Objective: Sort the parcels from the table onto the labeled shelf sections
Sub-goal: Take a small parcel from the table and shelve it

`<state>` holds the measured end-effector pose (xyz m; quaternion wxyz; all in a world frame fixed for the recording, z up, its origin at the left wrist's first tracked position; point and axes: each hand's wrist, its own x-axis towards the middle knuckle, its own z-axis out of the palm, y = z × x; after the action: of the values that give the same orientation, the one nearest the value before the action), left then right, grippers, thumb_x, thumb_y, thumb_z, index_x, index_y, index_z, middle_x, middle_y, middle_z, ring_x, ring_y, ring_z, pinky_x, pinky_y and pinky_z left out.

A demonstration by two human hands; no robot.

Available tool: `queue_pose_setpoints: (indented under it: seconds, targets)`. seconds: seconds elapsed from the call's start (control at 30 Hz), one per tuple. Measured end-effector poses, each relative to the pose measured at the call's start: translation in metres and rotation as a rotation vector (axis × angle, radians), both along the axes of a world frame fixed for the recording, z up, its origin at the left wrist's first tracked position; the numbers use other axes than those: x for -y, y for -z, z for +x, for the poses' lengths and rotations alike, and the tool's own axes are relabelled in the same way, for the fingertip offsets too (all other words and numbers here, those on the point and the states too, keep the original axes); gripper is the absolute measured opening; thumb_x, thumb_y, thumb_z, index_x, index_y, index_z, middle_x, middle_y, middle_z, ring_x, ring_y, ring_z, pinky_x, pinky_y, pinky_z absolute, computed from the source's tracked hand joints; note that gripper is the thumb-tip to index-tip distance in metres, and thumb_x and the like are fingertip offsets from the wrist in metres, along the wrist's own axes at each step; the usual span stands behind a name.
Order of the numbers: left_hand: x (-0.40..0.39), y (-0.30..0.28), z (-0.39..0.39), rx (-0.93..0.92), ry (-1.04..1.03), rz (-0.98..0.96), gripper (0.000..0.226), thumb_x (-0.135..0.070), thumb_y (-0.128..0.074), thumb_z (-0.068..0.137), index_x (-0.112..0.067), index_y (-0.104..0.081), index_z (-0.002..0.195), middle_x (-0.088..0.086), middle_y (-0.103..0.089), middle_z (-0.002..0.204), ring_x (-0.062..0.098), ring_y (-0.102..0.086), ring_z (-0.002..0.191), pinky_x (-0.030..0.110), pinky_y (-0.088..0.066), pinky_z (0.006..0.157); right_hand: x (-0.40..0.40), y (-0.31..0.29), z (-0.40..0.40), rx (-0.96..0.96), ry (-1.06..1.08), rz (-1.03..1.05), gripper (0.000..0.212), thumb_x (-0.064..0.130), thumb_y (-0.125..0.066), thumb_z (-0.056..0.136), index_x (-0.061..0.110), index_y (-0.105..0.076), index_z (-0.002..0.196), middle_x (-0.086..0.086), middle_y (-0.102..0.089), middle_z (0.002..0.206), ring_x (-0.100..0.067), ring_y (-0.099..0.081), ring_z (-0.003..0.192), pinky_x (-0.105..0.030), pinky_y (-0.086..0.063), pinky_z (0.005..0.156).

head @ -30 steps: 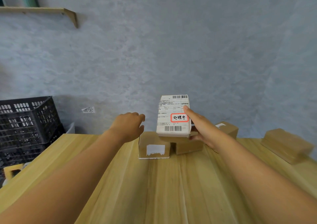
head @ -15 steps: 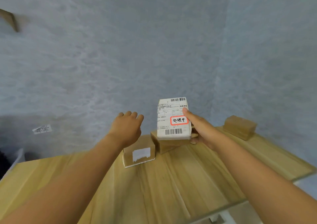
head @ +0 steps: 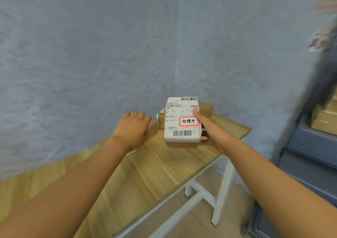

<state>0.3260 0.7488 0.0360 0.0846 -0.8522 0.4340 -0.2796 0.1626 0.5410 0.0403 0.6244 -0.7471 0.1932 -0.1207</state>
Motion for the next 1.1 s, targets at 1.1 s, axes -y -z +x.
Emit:
queue_pose_setpoints:
  seconds: [1.1]
  targets:
    - [0.275,-0.037,-0.431,0.016,0.787,-0.086,0.024,-0.029,-0.046,0.094,-0.018,-0.052,0.114,0.004,-0.058,0.112,0.025,-0.053,0.106,0.036,-0.038,0.086,0.087,-0.036,-0.528,-0.022,0.807,-0.087,0.057,0.073,-0.041,0.089,0.031,-0.06,0.123,0.008,-0.076,0.104,-0.014,-0.073,0.095,-0.034,-0.056,0.069]
